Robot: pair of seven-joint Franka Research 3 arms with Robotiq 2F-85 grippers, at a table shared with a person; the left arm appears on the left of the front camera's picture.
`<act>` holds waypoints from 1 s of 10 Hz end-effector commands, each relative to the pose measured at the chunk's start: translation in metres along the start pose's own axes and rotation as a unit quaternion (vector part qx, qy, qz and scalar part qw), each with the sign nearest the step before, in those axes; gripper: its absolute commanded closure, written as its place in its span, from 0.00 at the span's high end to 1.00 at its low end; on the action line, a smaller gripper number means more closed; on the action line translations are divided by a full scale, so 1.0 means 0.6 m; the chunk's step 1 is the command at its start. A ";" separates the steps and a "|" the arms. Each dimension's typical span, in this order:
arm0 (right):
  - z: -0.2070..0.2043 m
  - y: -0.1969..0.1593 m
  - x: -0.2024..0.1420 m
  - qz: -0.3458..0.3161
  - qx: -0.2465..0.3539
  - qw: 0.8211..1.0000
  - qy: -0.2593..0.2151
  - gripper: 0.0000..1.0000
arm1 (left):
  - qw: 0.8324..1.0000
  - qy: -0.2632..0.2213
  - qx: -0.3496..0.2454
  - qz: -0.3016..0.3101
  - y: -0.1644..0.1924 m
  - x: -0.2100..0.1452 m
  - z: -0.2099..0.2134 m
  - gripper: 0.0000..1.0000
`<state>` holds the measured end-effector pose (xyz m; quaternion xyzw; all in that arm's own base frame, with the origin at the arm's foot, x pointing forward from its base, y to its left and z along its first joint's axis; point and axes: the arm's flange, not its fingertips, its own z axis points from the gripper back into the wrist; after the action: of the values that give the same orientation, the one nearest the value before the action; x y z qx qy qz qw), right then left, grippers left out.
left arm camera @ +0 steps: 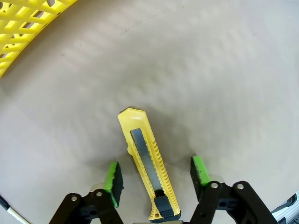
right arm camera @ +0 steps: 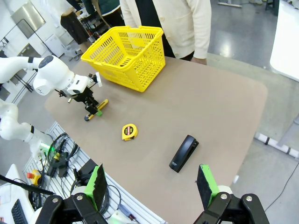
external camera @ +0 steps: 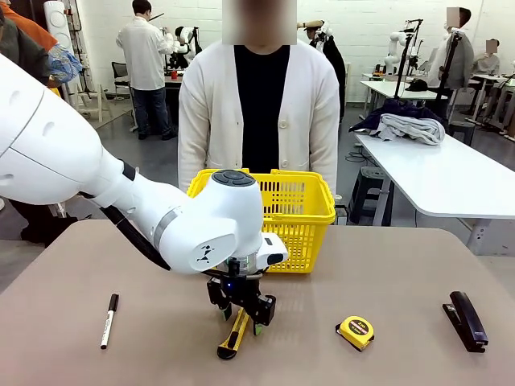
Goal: Place the items the person wants into the basket.
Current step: Pick up the item the person points to and place it in the Market Basket.
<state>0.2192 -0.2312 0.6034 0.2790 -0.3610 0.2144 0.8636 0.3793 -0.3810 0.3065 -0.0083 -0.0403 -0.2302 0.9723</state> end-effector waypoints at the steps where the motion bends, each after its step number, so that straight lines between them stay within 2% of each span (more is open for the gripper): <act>1: 0.000 -0.002 0.001 0.005 0.008 1.000 -0.009 1.00 | 1.000 -0.014 0.017 0.011 -0.008 0.011 -0.004 0.00; 3: 0.000 -0.002 0.001 0.005 0.008 1.000 -0.009 1.00 | 1.000 -0.014 0.017 0.015 -0.008 0.013 -0.001 0.00; 4: 0.000 -0.002 0.001 0.005 0.008 1.000 -0.009 1.00 | 1.000 -0.014 0.017 0.016 -0.008 0.014 -0.002 0.12; 5: 0.000 -0.002 0.001 0.005 0.008 1.000 -0.009 1.00 | 1.000 -0.014 0.019 0.015 -0.009 0.014 -0.004 0.03; 6: 0.000 -0.002 0.001 0.005 0.008 1.000 -0.009 1.00 | 1.000 -0.013 0.019 0.014 -0.009 0.014 -0.004 0.00; 9: 0.000 -0.002 0.001 0.005 0.008 1.000 -0.009 1.00 | 1.000 -0.008 0.011 -0.003 -0.004 0.017 0.012 0.00; 10: 0.000 -0.002 0.001 0.005 0.008 1.000 -0.009 1.00 | 0.999 0.005 0.009 -0.032 0.004 0.017 0.054 0.24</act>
<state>0.2192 -0.2312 0.6034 0.2790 -0.3609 0.2144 0.8636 0.3853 -0.3829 0.3174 -0.0035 -0.0450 -0.2402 0.9697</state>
